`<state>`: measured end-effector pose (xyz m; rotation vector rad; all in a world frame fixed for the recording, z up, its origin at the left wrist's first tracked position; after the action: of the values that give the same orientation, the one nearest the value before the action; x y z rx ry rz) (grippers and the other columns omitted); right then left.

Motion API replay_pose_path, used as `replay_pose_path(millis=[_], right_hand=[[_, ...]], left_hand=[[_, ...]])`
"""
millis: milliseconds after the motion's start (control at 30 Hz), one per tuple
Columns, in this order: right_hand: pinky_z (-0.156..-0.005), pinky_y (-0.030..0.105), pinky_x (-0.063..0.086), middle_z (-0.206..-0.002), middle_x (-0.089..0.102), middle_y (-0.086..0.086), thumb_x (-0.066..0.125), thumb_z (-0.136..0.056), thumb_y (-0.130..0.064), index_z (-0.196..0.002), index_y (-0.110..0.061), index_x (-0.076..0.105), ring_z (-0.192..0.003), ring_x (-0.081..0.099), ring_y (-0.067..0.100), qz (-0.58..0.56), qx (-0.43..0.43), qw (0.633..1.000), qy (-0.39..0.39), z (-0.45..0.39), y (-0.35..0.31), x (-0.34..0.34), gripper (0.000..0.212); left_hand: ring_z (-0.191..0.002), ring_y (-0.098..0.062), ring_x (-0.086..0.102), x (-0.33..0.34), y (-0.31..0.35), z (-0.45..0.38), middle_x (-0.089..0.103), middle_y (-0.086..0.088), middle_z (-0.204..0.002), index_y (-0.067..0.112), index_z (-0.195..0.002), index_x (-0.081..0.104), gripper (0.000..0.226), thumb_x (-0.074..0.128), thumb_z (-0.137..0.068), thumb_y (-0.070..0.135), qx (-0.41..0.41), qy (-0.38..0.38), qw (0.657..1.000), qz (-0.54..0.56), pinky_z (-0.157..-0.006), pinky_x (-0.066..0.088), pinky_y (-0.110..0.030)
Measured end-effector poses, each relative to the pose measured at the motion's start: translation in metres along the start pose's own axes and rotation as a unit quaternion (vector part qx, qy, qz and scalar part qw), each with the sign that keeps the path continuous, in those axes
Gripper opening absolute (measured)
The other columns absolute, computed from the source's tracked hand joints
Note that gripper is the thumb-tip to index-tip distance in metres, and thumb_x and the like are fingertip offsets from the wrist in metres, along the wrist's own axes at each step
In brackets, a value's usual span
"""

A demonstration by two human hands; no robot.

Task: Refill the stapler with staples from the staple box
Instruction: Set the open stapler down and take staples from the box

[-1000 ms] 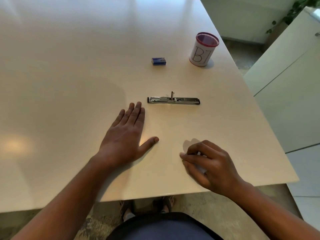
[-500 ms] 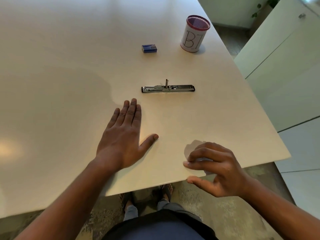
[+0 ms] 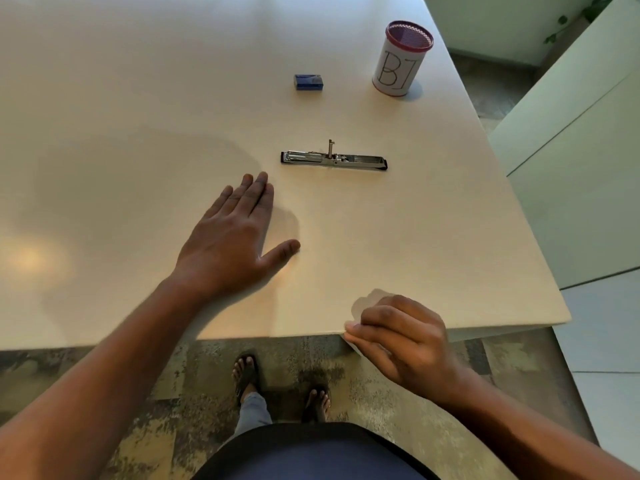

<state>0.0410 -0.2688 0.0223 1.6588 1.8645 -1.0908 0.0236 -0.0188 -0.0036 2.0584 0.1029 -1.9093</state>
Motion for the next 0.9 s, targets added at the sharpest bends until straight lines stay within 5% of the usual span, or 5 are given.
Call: replay_pose_path(millis=[300,567,900], right_hand=[[-0.085,0.023,0.057,-0.091,0.077,0.008,0.086,-0.087,-0.015,-0.094,-0.006,0.083,-0.081,0.071,0.019,0.033,-0.054,0.996,0.064,0.008,-0.005,-0.002,0.012],[-0.075,0.025,0.053,-0.095,0.070,0.003,0.078,-0.095,-0.026,-0.094,-0.014,0.075,-0.081,0.064,0.016,-0.007,-0.020,0.999,0.036,0.009,0.003,0.004,0.012],[-0.062,0.009,0.043,-0.090,0.063,-0.028,0.064,-0.099,-0.040,-0.092,-0.031,0.067,-0.071,0.061,0.001,-0.169,0.232,0.958,-0.024,-0.035,0.041,0.007,0.011]], left_hand=[[-0.161,-0.013,0.003,-0.005,0.001,0.003,0.006,-0.002,-0.175,0.015,-0.166,0.006,0.099,0.020,-0.095,0.082,-0.006,0.018,1.000,-0.014,-0.129,0.007,-0.033],[-0.161,-0.013,0.004,-0.004,0.000,0.001,0.006,0.001,-0.175,0.017,-0.166,0.006,0.101,0.020,-0.093,0.085,-0.009,0.018,1.000,-0.015,-0.131,0.011,-0.035],[-0.161,-0.011,-0.007,-0.001,-0.001,0.001,-0.003,0.002,-0.175,0.018,-0.166,-0.001,0.099,0.019,-0.094,0.084,-0.004,0.022,1.000,-0.002,-0.130,0.003,-0.033]])
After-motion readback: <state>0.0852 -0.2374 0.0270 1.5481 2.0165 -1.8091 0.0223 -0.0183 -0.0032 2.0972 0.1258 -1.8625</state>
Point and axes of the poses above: each hand's wrist, its own z-axis away from the middle knuckle, its own x-axis out of the palm, y = z × x, the point moved 9 cm from there along -z, towards the middle knuckle
